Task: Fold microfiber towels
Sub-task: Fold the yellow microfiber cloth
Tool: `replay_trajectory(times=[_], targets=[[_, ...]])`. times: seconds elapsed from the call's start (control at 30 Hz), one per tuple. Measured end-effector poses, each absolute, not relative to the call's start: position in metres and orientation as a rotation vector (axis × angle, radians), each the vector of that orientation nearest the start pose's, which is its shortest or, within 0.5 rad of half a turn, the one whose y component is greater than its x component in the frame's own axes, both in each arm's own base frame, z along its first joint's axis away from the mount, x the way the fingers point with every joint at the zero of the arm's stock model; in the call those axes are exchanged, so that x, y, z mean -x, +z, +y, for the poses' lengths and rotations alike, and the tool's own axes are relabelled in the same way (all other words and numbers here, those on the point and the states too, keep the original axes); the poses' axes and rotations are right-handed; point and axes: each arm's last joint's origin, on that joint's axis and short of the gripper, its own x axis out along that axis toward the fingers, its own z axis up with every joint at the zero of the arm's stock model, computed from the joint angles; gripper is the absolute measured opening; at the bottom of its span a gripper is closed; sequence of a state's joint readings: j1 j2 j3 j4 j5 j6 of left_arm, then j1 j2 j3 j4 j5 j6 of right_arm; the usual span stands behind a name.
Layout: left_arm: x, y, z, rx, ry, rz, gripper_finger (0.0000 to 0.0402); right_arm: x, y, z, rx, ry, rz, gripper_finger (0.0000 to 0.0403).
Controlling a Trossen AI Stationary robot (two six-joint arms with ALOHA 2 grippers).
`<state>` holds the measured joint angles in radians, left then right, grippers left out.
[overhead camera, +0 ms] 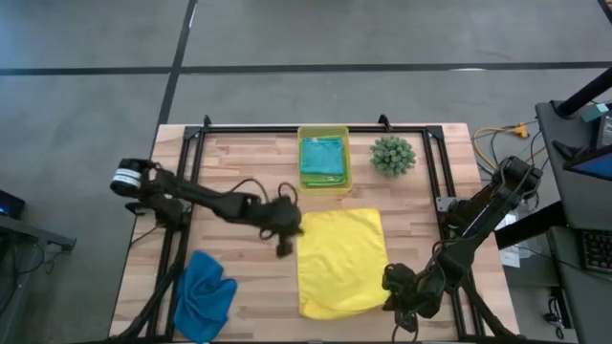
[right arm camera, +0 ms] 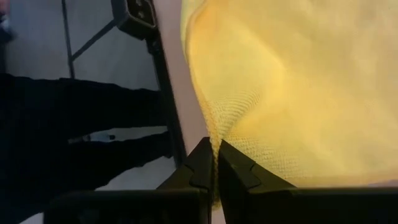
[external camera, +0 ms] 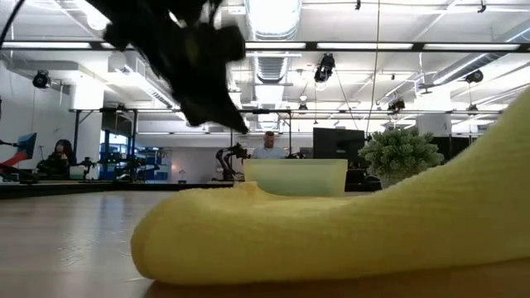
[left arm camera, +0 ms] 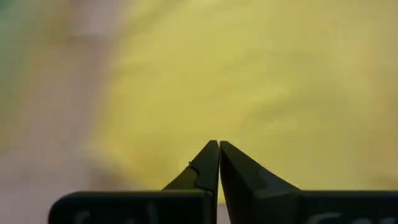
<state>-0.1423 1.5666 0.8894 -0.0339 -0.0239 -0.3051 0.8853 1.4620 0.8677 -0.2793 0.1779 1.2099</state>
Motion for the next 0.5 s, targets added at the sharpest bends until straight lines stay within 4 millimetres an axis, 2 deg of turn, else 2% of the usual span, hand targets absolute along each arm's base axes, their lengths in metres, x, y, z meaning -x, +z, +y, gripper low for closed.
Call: replay_trajectory(times=[0.1, 0.27, 0.5], targets=[[-0.313, 0.206, -0.072, 0.297, -0.218, 0.707, 0.0, -0.188, 0.205, 0.22, -0.615, 0.105, 0.991, 0.0008], [-0.311, 0.205, -0.11, 0.396, -0.387, 0.689, 0.0012, -0.188, 0.204, 0.219, -0.572, 0.11, 0.979, 0.0008], [-0.317, 0.183, -0.137, 0.558, -0.421, 0.769, 0.0113, -0.189, 0.204, 0.219, -0.578, 0.101, 0.967, 0.0008]])
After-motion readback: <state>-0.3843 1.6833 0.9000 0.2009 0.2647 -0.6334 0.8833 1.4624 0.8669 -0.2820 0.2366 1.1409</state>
